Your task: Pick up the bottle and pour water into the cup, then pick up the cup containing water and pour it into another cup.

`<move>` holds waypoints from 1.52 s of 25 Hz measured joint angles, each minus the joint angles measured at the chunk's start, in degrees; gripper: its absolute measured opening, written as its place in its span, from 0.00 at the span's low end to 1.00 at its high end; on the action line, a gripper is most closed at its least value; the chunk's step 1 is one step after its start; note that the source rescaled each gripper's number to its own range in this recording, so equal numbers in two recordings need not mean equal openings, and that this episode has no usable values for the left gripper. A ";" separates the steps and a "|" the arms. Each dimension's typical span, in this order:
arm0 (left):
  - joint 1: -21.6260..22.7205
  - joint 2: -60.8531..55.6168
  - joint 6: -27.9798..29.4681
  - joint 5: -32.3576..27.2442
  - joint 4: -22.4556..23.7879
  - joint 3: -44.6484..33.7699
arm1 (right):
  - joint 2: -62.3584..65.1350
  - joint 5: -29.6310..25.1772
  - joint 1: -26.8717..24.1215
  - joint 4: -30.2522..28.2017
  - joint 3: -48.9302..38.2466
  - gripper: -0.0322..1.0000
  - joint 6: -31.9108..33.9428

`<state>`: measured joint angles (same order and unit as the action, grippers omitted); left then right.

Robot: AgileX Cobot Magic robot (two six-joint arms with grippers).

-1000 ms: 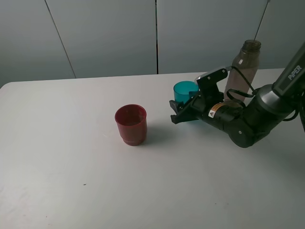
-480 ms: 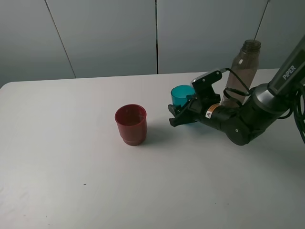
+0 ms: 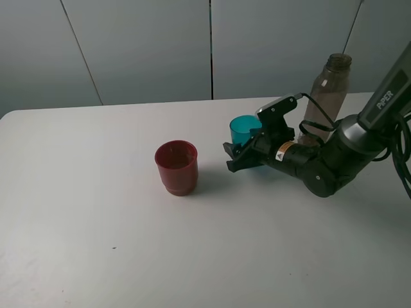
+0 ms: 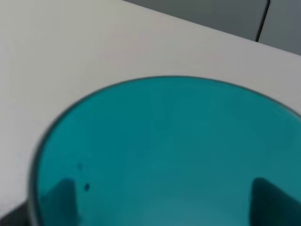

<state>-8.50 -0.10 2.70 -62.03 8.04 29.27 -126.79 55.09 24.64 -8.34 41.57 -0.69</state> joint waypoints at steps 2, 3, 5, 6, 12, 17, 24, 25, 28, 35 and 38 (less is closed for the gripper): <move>0.00 0.00 -0.21 0.00 0.00 0.00 | -0.06 0.00 0.00 0.00 0.00 0.95 0.00; 0.00 0.00 -0.21 0.00 0.00 0.00 | -0.06 0.00 0.00 0.00 0.00 0.98 0.00; 0.00 0.00 -0.32 0.00 0.00 0.00 | -0.06 0.00 0.00 -0.10 0.00 0.99 0.00; 0.00 0.00 -0.32 0.00 0.00 0.00 | -0.06 0.00 0.00 -0.10 0.00 0.99 -0.13; 0.00 0.00 -0.32 0.00 0.00 0.00 | 4.76 -0.19 0.00 -0.10 -0.58 0.99 -2.94; 0.00 0.00 -0.32 0.00 0.00 0.00 | 12.24 -3.83 0.00 0.01 -0.66 1.00 -3.31; 0.00 0.00 -0.32 0.00 0.00 0.00 | 28.03 -23.43 0.00 -1.55 -0.71 1.00 5.09; 0.00 0.00 -0.32 0.00 0.00 0.00 | 30.89 -27.18 0.00 -1.55 -0.71 1.00 6.92; 0.00 0.00 -0.32 0.00 0.00 0.00 | 39.28 -39.49 0.00 -0.23 -0.71 1.00 10.41; 0.00 0.00 -0.32 0.00 0.00 0.00 | 56.18 -71.45 -1.22 15.25 -0.71 1.00 3.79; 0.00 0.00 -0.32 0.00 0.00 0.00 | 60.88 -84.38 -5.95 19.92 -0.71 1.00 0.22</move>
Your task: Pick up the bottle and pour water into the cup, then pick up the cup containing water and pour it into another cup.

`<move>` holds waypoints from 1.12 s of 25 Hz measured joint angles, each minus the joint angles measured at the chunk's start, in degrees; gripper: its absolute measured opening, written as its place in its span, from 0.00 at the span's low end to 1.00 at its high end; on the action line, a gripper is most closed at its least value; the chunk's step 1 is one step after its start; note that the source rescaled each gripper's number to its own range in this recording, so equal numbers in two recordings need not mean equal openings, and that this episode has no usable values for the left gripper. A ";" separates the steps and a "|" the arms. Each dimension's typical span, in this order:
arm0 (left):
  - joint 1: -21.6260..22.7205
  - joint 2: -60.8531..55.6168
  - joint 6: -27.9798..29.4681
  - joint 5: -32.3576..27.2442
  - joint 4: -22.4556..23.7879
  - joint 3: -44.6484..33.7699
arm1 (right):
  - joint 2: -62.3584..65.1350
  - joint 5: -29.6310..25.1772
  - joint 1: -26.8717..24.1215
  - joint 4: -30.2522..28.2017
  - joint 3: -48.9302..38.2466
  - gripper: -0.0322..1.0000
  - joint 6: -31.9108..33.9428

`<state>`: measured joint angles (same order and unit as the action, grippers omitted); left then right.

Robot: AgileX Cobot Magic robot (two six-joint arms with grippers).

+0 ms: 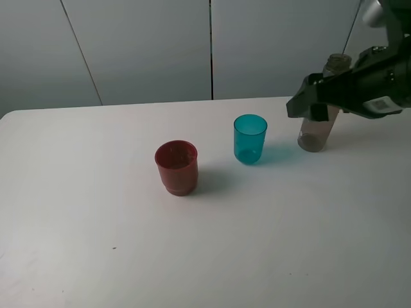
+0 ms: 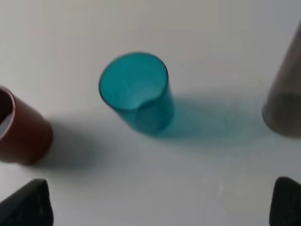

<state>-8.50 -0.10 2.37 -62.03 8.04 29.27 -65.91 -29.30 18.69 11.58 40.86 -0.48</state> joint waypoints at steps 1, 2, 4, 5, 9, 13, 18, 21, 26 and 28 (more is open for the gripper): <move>0.00 0.00 0.00 0.00 0.00 0.00 | 1.41 -4.11 -1.59 0.46 0.00 1.00 -0.45; 0.00 0.00 0.00 0.00 0.00 0.00 | 2.96 -7.72 -3.75 1.03 0.00 1.00 -0.70; 0.00 0.00 0.00 0.00 0.00 0.00 | 6.35 -13.10 -7.96 1.14 0.00 1.00 -1.04; 0.00 0.00 0.00 0.00 0.00 0.00 | 8.51 -15.56 -10.25 1.14 0.00 1.00 -1.10; 0.00 0.00 0.10 0.00 0.00 0.00 | 18.50 -23.44 -18.00 -0.34 0.00 1.00 -1.79; 0.00 0.00 0.10 0.00 0.00 0.00 | 30.88 -28.02 -21.03 -3.66 0.00 1.00 -2.40; 0.00 0.00 0.10 0.00 0.00 0.00 | 44.93 -32.32 -21.10 -4.51 -0.57 1.00 -3.10; 0.00 0.00 0.10 0.00 0.00 0.00 | 51.87 -32.97 -19.75 -4.51 -1.99 1.00 -3.19; 0.00 0.00 0.10 0.00 0.00 0.00 | 62.57 -33.53 -18.69 -5.25 -6.50 1.00 -3.32; 0.00 0.00 0.10 0.00 0.00 0.00 | 65.24 -33.75 -18.69 -5.38 -9.25 1.00 -3.32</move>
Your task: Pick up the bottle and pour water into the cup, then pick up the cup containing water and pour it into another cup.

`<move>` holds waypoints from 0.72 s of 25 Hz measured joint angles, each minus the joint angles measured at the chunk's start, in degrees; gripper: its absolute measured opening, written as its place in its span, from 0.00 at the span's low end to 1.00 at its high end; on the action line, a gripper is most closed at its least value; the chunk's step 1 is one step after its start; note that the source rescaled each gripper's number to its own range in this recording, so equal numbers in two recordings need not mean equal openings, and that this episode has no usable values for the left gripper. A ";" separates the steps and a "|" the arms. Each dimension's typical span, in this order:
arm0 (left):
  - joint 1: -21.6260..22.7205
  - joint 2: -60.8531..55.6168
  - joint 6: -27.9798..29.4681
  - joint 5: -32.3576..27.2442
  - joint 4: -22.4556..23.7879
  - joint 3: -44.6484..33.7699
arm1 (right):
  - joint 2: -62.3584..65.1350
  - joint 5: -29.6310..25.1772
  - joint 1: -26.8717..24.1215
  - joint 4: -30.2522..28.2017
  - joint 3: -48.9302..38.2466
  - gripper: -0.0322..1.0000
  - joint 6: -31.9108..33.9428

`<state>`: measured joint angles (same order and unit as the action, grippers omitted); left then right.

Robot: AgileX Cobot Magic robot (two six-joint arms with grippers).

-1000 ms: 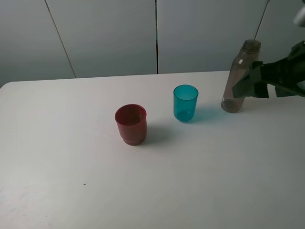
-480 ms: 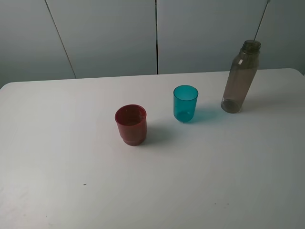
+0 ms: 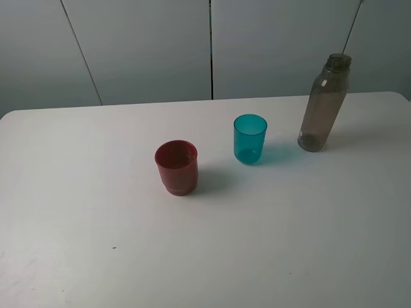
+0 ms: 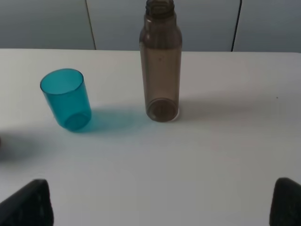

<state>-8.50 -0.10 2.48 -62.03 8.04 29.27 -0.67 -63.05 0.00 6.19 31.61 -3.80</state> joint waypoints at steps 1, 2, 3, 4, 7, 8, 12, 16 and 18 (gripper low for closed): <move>0.00 0.00 0.00 0.00 0.00 0.00 | 0.38 0.02 0.00 -0.09 -1.29 1.00 0.55; 0.00 0.00 0.00 0.00 0.00 0.00 | 0.48 -0.13 0.00 -0.09 -2.05 1.00 1.48; 0.00 0.00 0.00 0.00 0.00 0.00 | 0.48 -0.02 -0.07 -0.09 -2.24 1.00 2.03; 0.00 0.00 0.00 0.00 0.00 0.00 | 0.48 0.10 0.00 -0.09 -2.27 1.00 2.28; 0.00 0.00 0.00 0.00 0.00 0.00 | 0.48 0.32 0.00 -0.09 -2.27 1.00 2.60; 0.00 0.00 0.00 0.00 0.00 0.00 | 0.48 0.44 0.00 -0.09 -2.27 1.00 2.60; 0.00 0.00 0.00 0.00 0.00 0.00 | 0.48 0.66 0.00 -0.09 -2.27 1.00 2.84; 0.00 0.00 0.00 0.00 0.00 0.00 | 0.69 0.66 0.00 -0.09 -2.27 1.00 2.84; 0.00 0.00 0.00 0.00 0.00 0.00 | 0.69 0.66 0.00 -0.09 -2.27 1.00 2.84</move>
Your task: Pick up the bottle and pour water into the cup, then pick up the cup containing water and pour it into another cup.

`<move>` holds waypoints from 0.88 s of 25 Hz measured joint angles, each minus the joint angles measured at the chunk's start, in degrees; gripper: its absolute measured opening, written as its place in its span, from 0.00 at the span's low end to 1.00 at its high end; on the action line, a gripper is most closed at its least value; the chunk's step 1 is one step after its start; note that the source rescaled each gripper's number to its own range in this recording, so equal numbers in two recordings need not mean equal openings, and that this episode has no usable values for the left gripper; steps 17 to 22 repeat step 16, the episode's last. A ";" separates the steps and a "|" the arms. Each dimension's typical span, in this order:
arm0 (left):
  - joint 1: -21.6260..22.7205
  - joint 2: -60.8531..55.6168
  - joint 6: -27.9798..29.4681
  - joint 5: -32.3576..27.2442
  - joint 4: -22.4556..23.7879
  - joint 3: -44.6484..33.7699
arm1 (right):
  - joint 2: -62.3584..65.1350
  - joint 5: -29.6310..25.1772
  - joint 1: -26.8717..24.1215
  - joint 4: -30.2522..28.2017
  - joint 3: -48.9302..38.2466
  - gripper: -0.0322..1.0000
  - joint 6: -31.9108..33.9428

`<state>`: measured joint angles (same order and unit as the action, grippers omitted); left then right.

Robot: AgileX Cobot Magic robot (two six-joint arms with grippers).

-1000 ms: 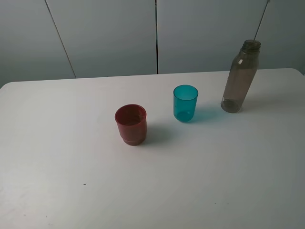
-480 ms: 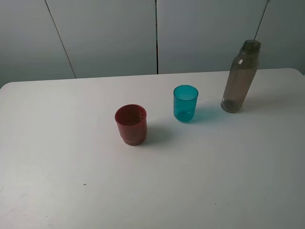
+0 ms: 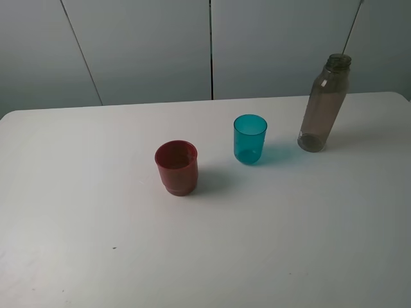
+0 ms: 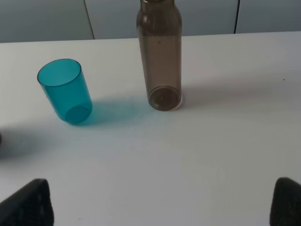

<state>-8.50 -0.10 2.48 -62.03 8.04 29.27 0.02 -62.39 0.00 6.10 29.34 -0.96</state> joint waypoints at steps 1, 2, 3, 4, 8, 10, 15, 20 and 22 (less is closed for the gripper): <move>0.00 0.00 0.00 0.00 0.00 0.00 | 0.00 0.00 0.00 0.00 0.00 1.00 0.00; 0.00 0.00 0.00 0.00 0.00 0.00 | 0.00 0.00 0.00 0.00 0.00 1.00 0.00; 0.00 0.00 0.00 0.00 0.00 0.00 | 0.00 0.00 0.00 0.00 0.00 1.00 0.00; 0.00 0.00 0.00 0.00 0.00 0.00 | 0.00 0.00 0.00 0.00 0.00 1.00 0.00; 0.00 0.00 0.00 0.00 0.00 0.00 | 0.00 0.00 0.00 0.00 0.00 1.00 0.00; 0.00 0.00 0.00 0.00 0.00 0.00 | 0.00 0.00 0.00 0.00 0.00 1.00 0.00; 0.00 0.00 0.00 0.00 0.00 0.00 | 0.00 0.00 0.00 0.00 0.00 1.00 0.04; 0.00 0.00 0.00 0.00 0.00 0.00 | 0.00 0.00 0.00 0.00 0.00 1.00 0.04; 0.00 0.00 0.00 0.00 0.00 0.00 | 0.00 0.00 0.00 0.00 0.00 1.00 0.04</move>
